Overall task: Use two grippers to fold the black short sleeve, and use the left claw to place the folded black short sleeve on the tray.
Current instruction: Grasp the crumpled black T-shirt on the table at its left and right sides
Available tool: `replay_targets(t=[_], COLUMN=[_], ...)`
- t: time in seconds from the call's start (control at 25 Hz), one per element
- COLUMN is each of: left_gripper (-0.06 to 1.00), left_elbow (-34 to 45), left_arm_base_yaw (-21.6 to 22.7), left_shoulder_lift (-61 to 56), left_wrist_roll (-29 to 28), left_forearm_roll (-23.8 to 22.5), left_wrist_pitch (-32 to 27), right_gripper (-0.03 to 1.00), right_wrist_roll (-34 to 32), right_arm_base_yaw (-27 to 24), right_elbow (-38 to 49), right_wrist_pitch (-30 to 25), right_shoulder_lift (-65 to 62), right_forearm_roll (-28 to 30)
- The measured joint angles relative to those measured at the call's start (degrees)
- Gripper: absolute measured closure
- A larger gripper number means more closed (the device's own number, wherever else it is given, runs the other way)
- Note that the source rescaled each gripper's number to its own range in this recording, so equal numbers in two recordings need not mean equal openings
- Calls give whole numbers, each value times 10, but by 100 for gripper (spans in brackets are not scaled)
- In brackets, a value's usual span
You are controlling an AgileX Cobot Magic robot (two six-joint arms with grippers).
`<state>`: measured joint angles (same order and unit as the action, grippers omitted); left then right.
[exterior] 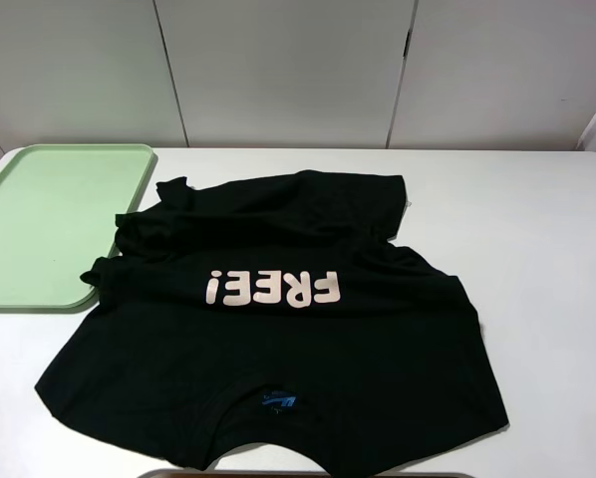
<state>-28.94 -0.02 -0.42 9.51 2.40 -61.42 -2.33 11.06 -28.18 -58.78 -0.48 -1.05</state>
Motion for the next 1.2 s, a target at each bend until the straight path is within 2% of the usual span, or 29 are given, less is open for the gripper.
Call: replay_targets(t=[1.2], left_gripper=[-6], left_elbow=[0], left_arm_base_yaw=[0], left_shoulder_lift=[0], left_wrist_roll=[0], left_forearm_roll=[0], left_wrist_pitch=[0], right_gripper=[-3], right_wrist_roll=[0], right_arm_base_yaw=[0], right_elbow=[0], right_wrist_pitch=[0], right_shoulder_lift=[0], right_forearm_roll=[0])
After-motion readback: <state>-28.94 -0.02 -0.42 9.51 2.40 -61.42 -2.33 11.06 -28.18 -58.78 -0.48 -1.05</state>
